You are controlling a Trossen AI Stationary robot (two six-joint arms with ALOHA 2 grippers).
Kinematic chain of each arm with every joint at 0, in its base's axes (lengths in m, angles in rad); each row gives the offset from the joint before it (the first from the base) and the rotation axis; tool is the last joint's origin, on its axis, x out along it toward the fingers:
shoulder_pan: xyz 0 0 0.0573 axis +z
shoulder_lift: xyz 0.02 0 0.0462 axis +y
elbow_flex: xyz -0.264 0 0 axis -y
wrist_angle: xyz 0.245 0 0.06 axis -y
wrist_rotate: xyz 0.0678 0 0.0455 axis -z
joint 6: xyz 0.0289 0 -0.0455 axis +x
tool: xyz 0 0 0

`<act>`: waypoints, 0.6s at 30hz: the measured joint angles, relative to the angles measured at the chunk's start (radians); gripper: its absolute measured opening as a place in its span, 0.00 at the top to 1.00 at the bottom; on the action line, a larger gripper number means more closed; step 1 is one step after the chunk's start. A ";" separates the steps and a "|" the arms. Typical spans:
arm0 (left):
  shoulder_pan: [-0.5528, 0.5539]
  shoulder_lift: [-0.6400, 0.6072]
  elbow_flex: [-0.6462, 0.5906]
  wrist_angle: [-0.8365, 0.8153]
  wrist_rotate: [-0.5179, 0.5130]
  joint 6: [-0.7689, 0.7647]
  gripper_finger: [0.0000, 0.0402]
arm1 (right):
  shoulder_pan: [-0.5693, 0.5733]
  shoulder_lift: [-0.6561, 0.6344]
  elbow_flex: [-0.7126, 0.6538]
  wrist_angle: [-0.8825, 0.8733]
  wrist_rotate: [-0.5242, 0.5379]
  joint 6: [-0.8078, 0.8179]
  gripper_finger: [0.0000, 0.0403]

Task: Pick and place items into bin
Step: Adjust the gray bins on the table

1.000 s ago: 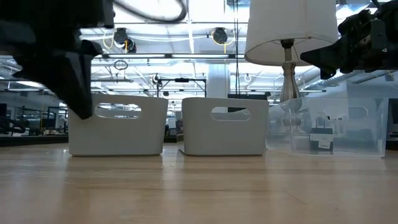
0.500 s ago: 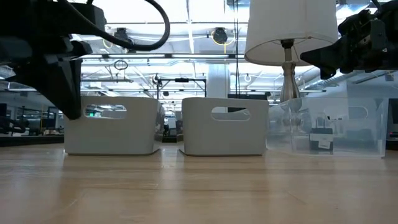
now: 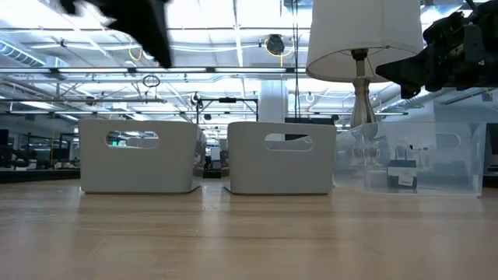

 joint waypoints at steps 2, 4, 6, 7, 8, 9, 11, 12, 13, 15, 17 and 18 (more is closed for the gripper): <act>0.086 -0.005 0.012 0.068 0.052 0.104 0.99 | 0.000 0.000 0.000 0.000 0.000 0.000 0.99; 0.153 -0.005 0.015 0.208 0.139 0.224 0.99 | 0.000 0.000 0.000 -0.002 0.000 0.000 0.99; 0.189 0.002 0.015 0.360 0.264 0.319 0.99 | 0.000 0.000 0.000 -0.002 0.000 0.002 0.99; 0.199 0.010 0.015 0.433 0.315 0.348 0.99 | 0.000 0.000 0.000 -0.002 0.000 0.004 0.99; 0.205 0.020 0.016 0.490 0.348 0.364 0.99 | 0.000 0.000 0.000 -0.002 0.000 0.005 0.99; 0.209 0.030 0.016 0.522 0.369 0.372 0.99 | 0.000 0.000 0.000 -0.002 0.000 0.004 0.99; 0.214 0.059 0.016 0.550 0.388 0.371 0.99 | 0.000 0.000 0.000 -0.007 0.000 0.002 0.99; 0.214 0.077 0.016 0.554 0.388 0.363 0.99 | 0.000 0.000 0.000 -0.009 0.000 0.001 0.99; 0.214 0.099 0.016 0.552 0.390 0.353 0.99 | 0.000 0.000 0.000 -0.009 0.000 0.000 0.99; 0.207 0.145 0.016 0.556 0.396 0.340 0.99 | 0.000 0.000 0.000 -0.009 0.000 0.000 0.99; 0.189 0.193 0.015 0.580 0.397 0.334 0.99 | 0.000 0.000 0.000 -0.009 0.000 0.000 0.99; 0.179 0.213 0.015 0.600 0.400 0.333 0.99 | 0.000 0.000 0.000 -0.009 0.000 -0.001 0.99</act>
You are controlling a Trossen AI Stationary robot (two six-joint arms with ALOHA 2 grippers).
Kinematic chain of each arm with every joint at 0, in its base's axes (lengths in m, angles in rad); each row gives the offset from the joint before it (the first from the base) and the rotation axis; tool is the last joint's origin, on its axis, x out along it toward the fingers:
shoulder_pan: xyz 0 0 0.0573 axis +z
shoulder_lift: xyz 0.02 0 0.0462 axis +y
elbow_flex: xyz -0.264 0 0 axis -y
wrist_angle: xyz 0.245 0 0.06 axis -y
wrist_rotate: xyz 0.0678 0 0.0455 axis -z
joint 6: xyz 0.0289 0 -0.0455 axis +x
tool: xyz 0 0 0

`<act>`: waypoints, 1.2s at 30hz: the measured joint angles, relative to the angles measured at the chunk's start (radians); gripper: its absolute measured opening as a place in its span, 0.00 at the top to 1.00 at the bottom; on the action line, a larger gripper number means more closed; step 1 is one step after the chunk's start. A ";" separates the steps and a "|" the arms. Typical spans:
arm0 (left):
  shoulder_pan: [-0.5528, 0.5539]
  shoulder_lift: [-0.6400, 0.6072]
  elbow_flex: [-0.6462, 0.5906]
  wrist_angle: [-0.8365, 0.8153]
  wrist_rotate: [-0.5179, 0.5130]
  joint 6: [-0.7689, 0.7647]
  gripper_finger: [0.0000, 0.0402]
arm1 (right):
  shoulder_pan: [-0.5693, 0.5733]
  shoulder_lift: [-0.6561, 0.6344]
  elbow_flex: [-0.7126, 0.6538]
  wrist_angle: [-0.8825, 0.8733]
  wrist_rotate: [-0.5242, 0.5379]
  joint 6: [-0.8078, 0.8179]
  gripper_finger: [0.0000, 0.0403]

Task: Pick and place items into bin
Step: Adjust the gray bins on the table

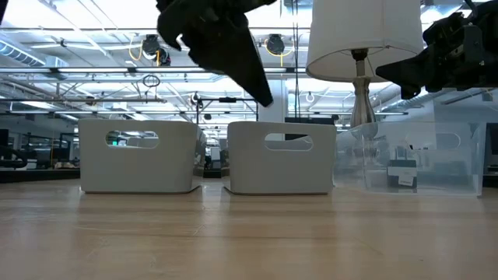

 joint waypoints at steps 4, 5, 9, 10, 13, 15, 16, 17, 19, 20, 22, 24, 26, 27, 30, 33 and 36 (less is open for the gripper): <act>-0.033 0.051 0.000 0.074 0.023 -0.004 0.99 | 0.000 0.000 0.000 0.000 0.000 -0.003 0.99; -0.036 0.057 0.000 0.074 0.022 -0.010 0.99 | 0.000 0.000 0.000 0.000 0.001 -0.003 0.99; -0.032 0.070 0.000 0.039 -0.043 -0.054 0.99 | 0.000 0.000 0.000 0.001 0.001 -0.007 0.99; -0.028 0.075 0.000 0.034 -0.059 -0.062 0.99 | 0.000 0.000 0.000 0.000 0.001 -0.009 0.99; -0.020 0.081 0.000 0.004 -0.086 -0.071 0.99 | 0.000 0.000 0.000 0.000 0.002 -0.010 0.99; -0.020 0.081 0.000 0.001 -0.093 -0.073 0.99 | 0.000 0.000 0.000 -0.002 0.002 -0.011 0.99; -0.020 0.080 0.000 -0.006 -0.094 -0.076 0.99 | 0.000 0.000 0.000 -0.001 0.001 -0.011 0.99; -0.020 0.080 0.000 -0.019 -0.097 -0.079 0.99 | 0.000 0.000 0.000 -0.001 0.001 -0.011 0.99; -0.020 0.080 0.000 -0.046 -0.103 -0.088 0.99 | 0.000 0.000 0.000 -0.001 0.001 -0.014 0.99; -0.020 0.080 0.000 -0.057 -0.110 -0.093 0.99 | 0.000 0.000 0.000 -0.001 0.001 -0.015 0.99; -0.020 0.080 0.000 -0.074 -0.119 -0.103 0.99 | 0.000 0.000 0.000 -0.001 0.001 -0.015 0.99; -0.020 0.080 0.000 -0.103 -0.120 -0.114 0.99 | 0.000 0.000 0.000 -0.001 0.001 -0.015 0.99; -0.020 0.080 0.000 -0.119 -0.137 -0.121 0.99 | 0.000 0.000 0.000 -0.001 0.001 -0.015 0.99; -0.020 0.080 0.000 -0.122 -0.146 -0.124 0.99 | 0.000 0.000 0.000 -0.001 0.001 -0.015 0.99; -0.020 0.080 0.000 -0.122 -0.149 -0.124 0.99 | 0.000 0.000 0.000 -0.001 0.000 -0.015 0.99; -0.020 0.080 0.000 -0.129 -0.150 -0.128 0.99 | 0.000 0.000 0.000 -0.001 0.000 -0.015 0.99; -0.020 0.080 0.000 -0.139 -0.153 -0.133 0.98 | 0.000 0.000 0.000 -0.001 0.000 -0.015 0.99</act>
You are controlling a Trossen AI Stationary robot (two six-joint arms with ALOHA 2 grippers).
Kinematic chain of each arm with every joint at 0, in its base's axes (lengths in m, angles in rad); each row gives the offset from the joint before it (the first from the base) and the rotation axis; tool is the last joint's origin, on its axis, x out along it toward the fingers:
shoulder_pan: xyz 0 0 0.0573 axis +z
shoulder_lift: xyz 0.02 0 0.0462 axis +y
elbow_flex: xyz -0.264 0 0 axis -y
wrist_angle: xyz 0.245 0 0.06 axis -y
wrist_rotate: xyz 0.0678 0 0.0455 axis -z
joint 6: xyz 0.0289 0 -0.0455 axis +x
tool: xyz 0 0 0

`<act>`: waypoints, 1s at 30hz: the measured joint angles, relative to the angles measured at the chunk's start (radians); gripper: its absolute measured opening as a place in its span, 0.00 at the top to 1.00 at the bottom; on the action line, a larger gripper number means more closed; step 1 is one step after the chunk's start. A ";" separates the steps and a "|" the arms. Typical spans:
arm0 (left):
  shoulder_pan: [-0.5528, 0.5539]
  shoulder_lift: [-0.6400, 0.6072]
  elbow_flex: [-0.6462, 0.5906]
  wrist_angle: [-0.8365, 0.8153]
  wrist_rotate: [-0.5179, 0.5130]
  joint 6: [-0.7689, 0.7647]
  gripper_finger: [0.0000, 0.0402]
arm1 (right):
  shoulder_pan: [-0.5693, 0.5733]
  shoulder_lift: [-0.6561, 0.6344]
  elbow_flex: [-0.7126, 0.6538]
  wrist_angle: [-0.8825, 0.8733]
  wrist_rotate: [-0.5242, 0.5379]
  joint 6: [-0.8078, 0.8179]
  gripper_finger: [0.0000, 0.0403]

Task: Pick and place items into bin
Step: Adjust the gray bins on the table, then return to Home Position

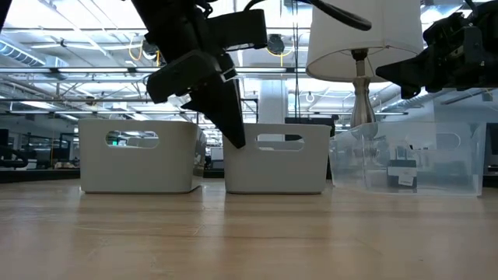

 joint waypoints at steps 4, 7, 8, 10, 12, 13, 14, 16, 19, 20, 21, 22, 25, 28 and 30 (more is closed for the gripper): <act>0.000 0.000 0.000 -0.011 0.000 -0.013 0.99 | 0.000 0.000 0.000 0.000 0.000 0.000 0.99; 0.000 0.000 0.000 -0.028 0.000 -0.025 0.98 | 0.000 0.000 0.000 0.000 0.000 0.000 0.99; 0.000 0.000 0.000 -0.028 0.000 -0.025 0.98 | 0.000 0.000 0.000 0.000 0.000 0.000 0.99; 0.000 0.000 0.000 -0.027 -0.001 -0.025 0.98 | 0.000 0.000 0.000 0.000 0.000 0.000 0.99; 0.000 0.000 0.000 -0.027 0.000 -0.025 0.99 | 0.000 0.000 0.000 0.000 0.000 0.000 0.99; 0.000 0.000 0.000 -0.026 0.000 -0.024 0.99 | 0.000 0.000 0.000 0.000 0.000 0.000 0.99; -0.001 0.000 0.000 -0.020 0.000 -0.022 0.99 | 0.000 0.000 0.000 0.000 0.000 0.000 0.99; -0.005 0.000 0.000 0.011 0.007 -0.017 0.98 | 0.000 0.000 0.000 0.000 0.000 0.000 0.99; -0.020 0.000 0.000 0.109 0.025 0.013 0.98 | 0.000 0.000 0.000 0.000 -0.001 0.000 0.99; -0.026 0.000 0.000 0.146 0.034 0.020 0.99 | 0.000 0.000 0.000 0.001 -0.001 0.000 0.99; -0.032 0.000 0.000 0.182 0.041 0.023 0.99 | 0.000 0.000 0.000 0.000 -0.001 0.000 0.99; -0.036 0.000 0.000 0.213 0.049 0.026 0.99 | 0.000 0.000 0.000 0.000 -0.001 0.000 0.99; -0.047 0.000 0.000 0.278 0.051 0.056 0.98 | 0.000 0.000 0.000 0.000 -0.001 0.000 0.99; -0.073 -0.020 -0.001 0.298 0.007 0.137 0.99 | 0.000 0.000 0.000 0.000 -0.001 0.000 0.99; -0.099 -0.058 -0.002 0.301 -0.030 0.181 0.99 | 0.000 0.000 0.000 0.001 -0.002 0.000 0.99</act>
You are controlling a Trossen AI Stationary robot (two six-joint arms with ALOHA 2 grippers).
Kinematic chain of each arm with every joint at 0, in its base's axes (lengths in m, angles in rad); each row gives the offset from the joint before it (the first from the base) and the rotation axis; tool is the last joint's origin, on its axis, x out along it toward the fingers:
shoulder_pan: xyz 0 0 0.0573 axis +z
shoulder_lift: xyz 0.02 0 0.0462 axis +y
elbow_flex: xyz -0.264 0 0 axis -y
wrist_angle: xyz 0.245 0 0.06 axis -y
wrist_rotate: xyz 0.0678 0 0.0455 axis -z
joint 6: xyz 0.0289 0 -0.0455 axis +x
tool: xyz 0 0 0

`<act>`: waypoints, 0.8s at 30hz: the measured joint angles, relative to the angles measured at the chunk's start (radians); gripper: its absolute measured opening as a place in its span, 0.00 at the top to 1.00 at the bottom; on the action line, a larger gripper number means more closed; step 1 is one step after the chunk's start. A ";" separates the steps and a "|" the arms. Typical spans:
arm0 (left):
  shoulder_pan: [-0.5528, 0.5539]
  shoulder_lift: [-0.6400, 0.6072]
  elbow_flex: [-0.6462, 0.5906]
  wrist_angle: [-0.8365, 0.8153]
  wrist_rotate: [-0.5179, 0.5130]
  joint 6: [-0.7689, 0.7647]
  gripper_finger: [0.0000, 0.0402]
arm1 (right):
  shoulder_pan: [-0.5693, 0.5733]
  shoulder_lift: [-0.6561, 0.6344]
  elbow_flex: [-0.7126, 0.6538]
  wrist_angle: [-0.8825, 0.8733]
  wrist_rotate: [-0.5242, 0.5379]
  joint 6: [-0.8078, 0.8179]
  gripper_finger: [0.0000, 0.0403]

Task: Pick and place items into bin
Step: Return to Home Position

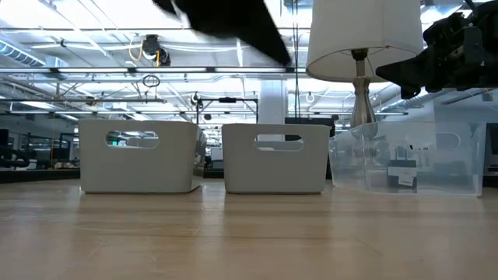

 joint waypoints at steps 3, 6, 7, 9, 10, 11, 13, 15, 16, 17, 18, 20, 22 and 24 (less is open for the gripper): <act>-0.049 -0.083 0.000 -0.008 -0.076 0.055 0.99 | 0.000 0.000 0.000 0.000 0.000 0.000 0.99; -0.093 -0.186 -0.030 -0.001 -0.149 0.139 0.99 | 0.000 0.000 0.000 0.010 0.000 0.000 0.99; -0.104 -0.226 -0.056 -0.003 -0.182 0.144 0.99 | 0.000 0.000 0.000 0.012 0.000 -0.001 0.99; -0.113 -0.310 -0.123 0.007 -0.227 0.123 0.99 | 0.000 0.000 0.000 0.013 0.000 -0.001 0.99; -0.111 -0.357 -0.169 0.022 -0.245 0.108 0.99 | 0.000 0.000 0.000 0.016 0.000 -0.002 0.99; -0.107 -0.404 -0.221 0.053 -0.256 0.096 0.99 | 0.000 0.000 0.000 0.016 0.000 -0.002 0.99; -0.098 -0.492 -0.346 0.156 -0.267 0.085 0.99 | 0.000 0.000 0.000 0.016 0.000 -0.002 0.99; -0.089 -0.566 -0.476 0.315 -0.255 0.086 0.99 | 0.000 0.000 0.000 0.008 -0.002 0.005 0.99; -0.086 -0.604 -0.543 0.392 -0.239 0.096 0.99 | 0.000 0.000 0.000 0.003 -0.003 0.013 0.99; -0.084 -0.640 -0.608 0.479 -0.229 0.113 0.99 | 0.000 0.000 0.000 0.001 -0.003 0.016 0.99; -0.083 -0.672 -0.670 0.565 -0.224 0.128 0.99 | 0.000 0.000 0.000 0.002 -0.003 0.017 0.99; -0.083 -0.735 -0.797 0.712 -0.223 0.151 0.99 | 0.000 0.000 0.000 0.001 -0.003 0.018 0.99; -0.085 -0.800 -0.913 0.833 -0.222 0.163 0.99 | 0.000 0.000 0.004 -0.019 -0.003 0.019 0.99; -0.081 -0.872 -1.021 0.938 -0.223 0.161 0.99 | 0.000 0.000 0.005 -0.030 -0.003 0.019 0.99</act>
